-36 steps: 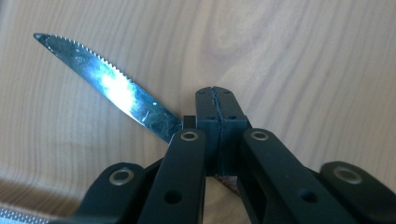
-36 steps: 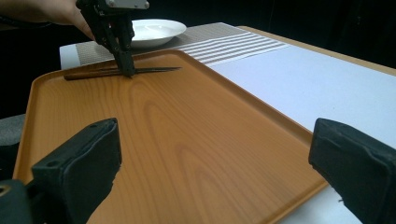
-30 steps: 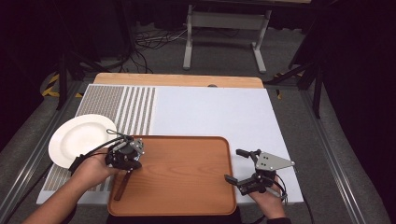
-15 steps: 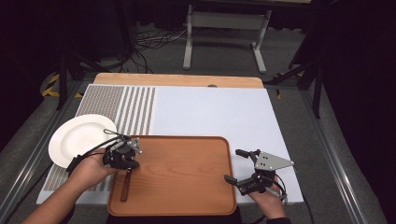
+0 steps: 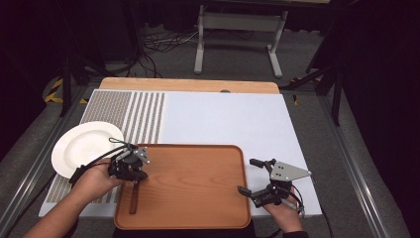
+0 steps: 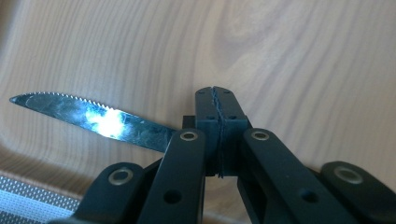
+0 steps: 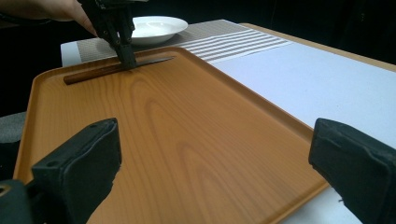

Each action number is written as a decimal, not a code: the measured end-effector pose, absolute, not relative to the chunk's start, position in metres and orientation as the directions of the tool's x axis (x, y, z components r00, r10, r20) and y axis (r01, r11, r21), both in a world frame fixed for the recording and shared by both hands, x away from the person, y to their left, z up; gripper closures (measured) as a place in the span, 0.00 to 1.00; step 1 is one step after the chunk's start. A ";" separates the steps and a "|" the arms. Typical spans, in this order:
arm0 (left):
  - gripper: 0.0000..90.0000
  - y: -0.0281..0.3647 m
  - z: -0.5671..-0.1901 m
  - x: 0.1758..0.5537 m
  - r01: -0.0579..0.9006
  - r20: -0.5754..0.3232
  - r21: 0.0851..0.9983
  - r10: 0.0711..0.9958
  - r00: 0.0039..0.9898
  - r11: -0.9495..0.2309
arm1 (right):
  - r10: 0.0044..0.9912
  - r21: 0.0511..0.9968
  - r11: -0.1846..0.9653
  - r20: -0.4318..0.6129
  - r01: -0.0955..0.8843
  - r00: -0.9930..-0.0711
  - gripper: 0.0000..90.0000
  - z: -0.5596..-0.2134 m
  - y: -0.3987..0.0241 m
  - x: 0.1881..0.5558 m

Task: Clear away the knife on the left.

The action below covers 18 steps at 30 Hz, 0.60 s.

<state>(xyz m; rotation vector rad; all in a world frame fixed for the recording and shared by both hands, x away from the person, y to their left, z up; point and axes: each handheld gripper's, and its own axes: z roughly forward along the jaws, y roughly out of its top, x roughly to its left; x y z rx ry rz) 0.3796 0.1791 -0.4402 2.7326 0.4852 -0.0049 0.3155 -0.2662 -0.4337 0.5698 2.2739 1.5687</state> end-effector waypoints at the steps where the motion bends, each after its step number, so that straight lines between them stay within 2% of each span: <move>1: 0.95 0.179 -0.439 0.378 0.338 -0.065 0.352 0.338 0.939 -0.873 | 0.494 0.938 0.317 -0.035 0.142 -0.869 0.03 -0.434 -0.266 0.315; 4: 0.91 0.180 -0.432 0.374 0.330 -0.058 0.371 0.333 0.941 -0.868 | 0.496 0.938 0.316 -0.034 0.144 -0.868 0.04 -0.433 -0.266 0.315; 7: 0.78 0.181 -0.423 0.371 0.330 -0.057 0.405 0.337 0.940 -0.852 | 0.497 0.938 0.316 -0.038 0.140 -0.867 0.04 -0.432 -0.265 0.316; 8: 0.78 0.182 -0.421 0.370 0.329 -0.053 0.418 0.339 0.939 -0.847 | 0.497 0.938 0.316 -0.038 0.140 -0.867 0.04 -0.432 -0.265 0.316; 11: 0.60 0.185 -0.411 0.365 0.336 -0.048 0.469 0.357 0.933 -0.817 | 0.495 0.940 0.313 -0.039 0.136 -0.868 0.03 -0.432 -0.264 0.317; 12: 0.49 0.187 -0.408 0.364 0.337 -0.051 0.499 0.362 0.931 -0.798 | 0.496 0.940 0.312 -0.038 0.137 -0.868 0.03 -0.431 -0.264 0.317; 15: 0.39 0.191 -0.403 0.361 0.332 -0.048 0.539 0.365 0.930 -0.774 | 0.495 0.941 0.310 -0.039 0.135 -0.868 0.03 -0.431 -0.264 0.317; 16: 0.39 0.193 -0.401 0.359 0.327 -0.040 0.563 0.371 0.928 -0.759 | 0.496 0.942 0.309 -0.040 0.134 -0.867 0.03 -0.431 -0.264 0.317; 18: 0.30 0.196 -0.398 0.355 0.318 -0.023 0.598 0.381 0.924 -0.736 | 0.497 0.943 0.307 -0.041 0.132 -0.867 0.03 -0.430 -0.264 0.318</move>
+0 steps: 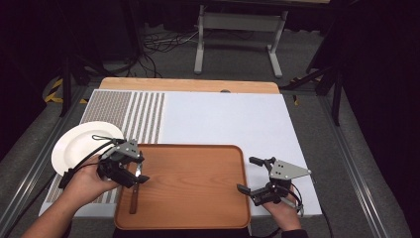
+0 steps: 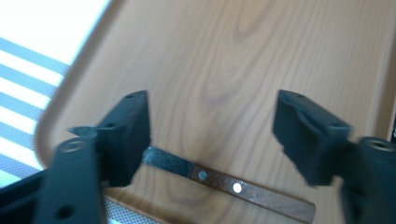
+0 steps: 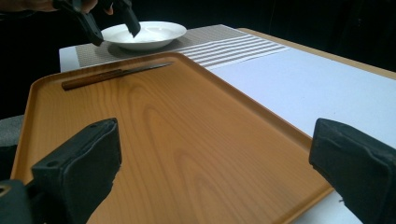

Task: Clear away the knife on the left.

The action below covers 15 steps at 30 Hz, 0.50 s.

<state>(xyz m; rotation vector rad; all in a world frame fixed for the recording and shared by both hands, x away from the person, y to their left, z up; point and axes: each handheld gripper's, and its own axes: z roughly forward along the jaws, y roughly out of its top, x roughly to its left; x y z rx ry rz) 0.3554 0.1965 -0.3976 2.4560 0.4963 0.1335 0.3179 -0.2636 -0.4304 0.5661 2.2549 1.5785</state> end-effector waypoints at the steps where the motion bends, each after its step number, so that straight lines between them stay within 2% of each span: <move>1: 0.23 0.198 -0.396 0.354 0.314 -0.016 0.614 0.386 0.922 -0.725 | 0.498 0.942 0.309 -0.042 0.132 -0.866 0.03 -0.430 -0.263 0.318; 9: 0.03 0.216 -0.394 0.342 0.279 -0.005 0.742 0.411 0.912 -0.610 | 0.500 0.944 0.304 -0.041 0.131 -0.865 0.03 -0.430 -0.264 0.318; 15: 0.00 0.226 -0.397 0.334 0.244 0.003 0.815 0.425 0.905 -0.526 | 0.504 0.944 0.303 -0.043 0.130 -0.863 0.03 -0.430 -0.264 0.317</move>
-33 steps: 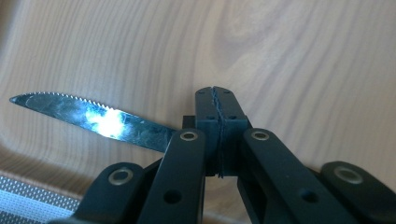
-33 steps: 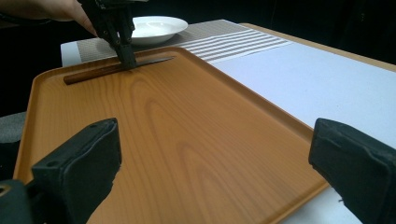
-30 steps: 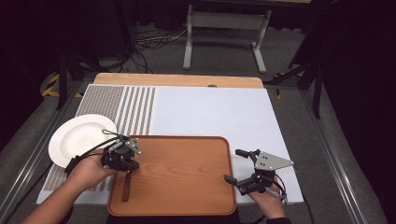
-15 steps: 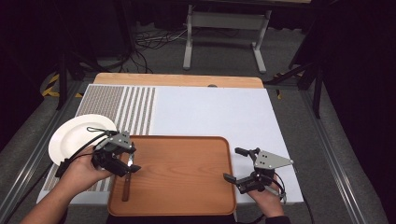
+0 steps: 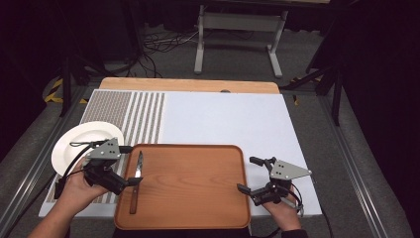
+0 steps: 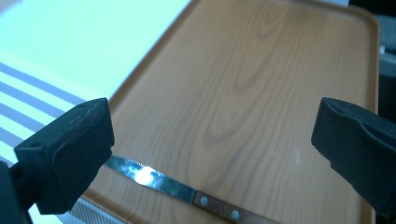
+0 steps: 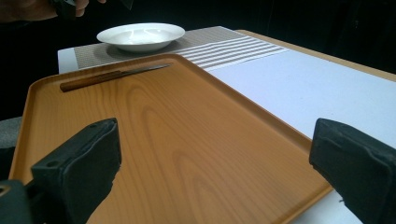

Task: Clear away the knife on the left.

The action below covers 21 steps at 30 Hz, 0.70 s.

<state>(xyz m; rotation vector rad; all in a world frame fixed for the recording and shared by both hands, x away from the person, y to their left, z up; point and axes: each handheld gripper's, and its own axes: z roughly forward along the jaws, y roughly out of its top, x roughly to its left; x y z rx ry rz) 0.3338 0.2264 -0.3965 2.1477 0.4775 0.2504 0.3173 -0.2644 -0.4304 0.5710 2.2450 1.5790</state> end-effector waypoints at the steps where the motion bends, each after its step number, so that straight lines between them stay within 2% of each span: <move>1: 0.00 0.230 -0.398 0.332 0.233 0.008 0.831 0.430 0.903 -0.505 | 0.504 0.944 0.303 -0.043 0.130 -0.863 0.03 -0.430 -0.265 0.317; 12: 0.00 0.266 -0.435 0.319 0.169 -0.031 0.955 0.483 0.875 -0.244 | 0.518 0.949 0.290 -0.046 0.124 -0.854 0.03 -0.431 -0.268 0.317; 21: 0.00 0.286 -0.466 0.313 0.180 -0.064 0.969 0.532 0.844 -0.169 | 0.541 0.952 0.275 -0.035 0.137 -0.840 0.03 -0.435 -0.271 0.318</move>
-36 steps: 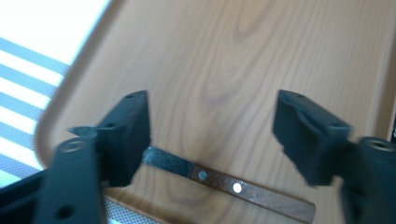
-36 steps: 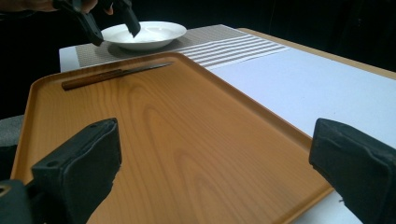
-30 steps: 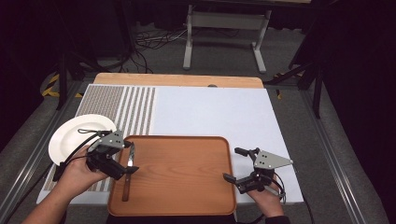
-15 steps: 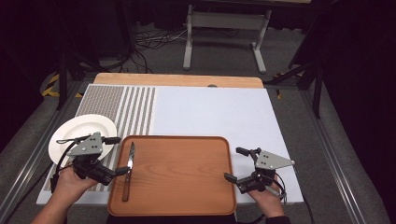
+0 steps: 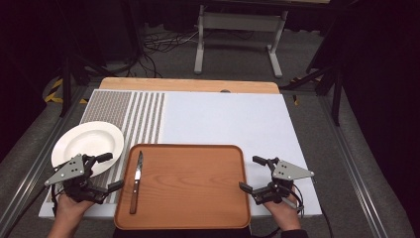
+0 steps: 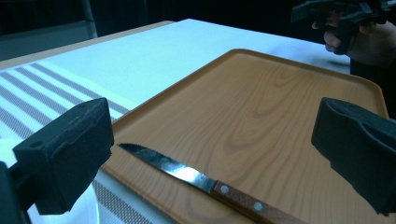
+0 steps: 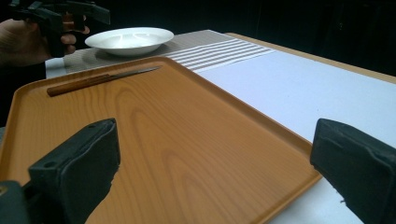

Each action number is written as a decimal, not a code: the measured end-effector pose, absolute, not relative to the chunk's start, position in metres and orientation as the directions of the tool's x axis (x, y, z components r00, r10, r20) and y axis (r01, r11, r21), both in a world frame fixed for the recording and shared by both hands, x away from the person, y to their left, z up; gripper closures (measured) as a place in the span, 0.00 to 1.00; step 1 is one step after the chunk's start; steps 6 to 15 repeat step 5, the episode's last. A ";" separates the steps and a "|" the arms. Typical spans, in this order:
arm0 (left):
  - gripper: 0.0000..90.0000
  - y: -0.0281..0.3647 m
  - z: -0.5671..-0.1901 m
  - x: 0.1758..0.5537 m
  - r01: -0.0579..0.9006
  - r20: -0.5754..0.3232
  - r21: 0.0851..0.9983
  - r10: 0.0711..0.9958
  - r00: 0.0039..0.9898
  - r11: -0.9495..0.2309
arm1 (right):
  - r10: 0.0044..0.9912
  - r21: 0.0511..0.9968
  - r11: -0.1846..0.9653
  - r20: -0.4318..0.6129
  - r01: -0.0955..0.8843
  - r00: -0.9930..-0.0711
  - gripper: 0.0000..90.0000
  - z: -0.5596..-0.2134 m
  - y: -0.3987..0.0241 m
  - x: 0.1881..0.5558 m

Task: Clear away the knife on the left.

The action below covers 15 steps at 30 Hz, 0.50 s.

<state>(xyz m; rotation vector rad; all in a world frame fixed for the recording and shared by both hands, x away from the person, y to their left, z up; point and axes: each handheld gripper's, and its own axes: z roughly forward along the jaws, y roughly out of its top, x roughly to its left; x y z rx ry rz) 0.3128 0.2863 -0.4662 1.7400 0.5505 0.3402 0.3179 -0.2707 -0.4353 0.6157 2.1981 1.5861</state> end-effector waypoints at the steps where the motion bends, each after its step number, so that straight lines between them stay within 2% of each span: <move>1: 0.00 0.286 -0.466 0.313 0.180 -0.064 0.969 0.532 0.844 -0.169 | 0.542 0.952 0.274 -0.035 0.137 -0.840 0.03 -0.436 -0.271 0.318; 15: 0.00 0.287 -0.467 0.312 0.175 -0.068 0.973 0.540 0.839 -0.150 | 0.551 0.953 0.268 -0.034 0.139 -0.834 0.02 -0.436 -0.271 0.318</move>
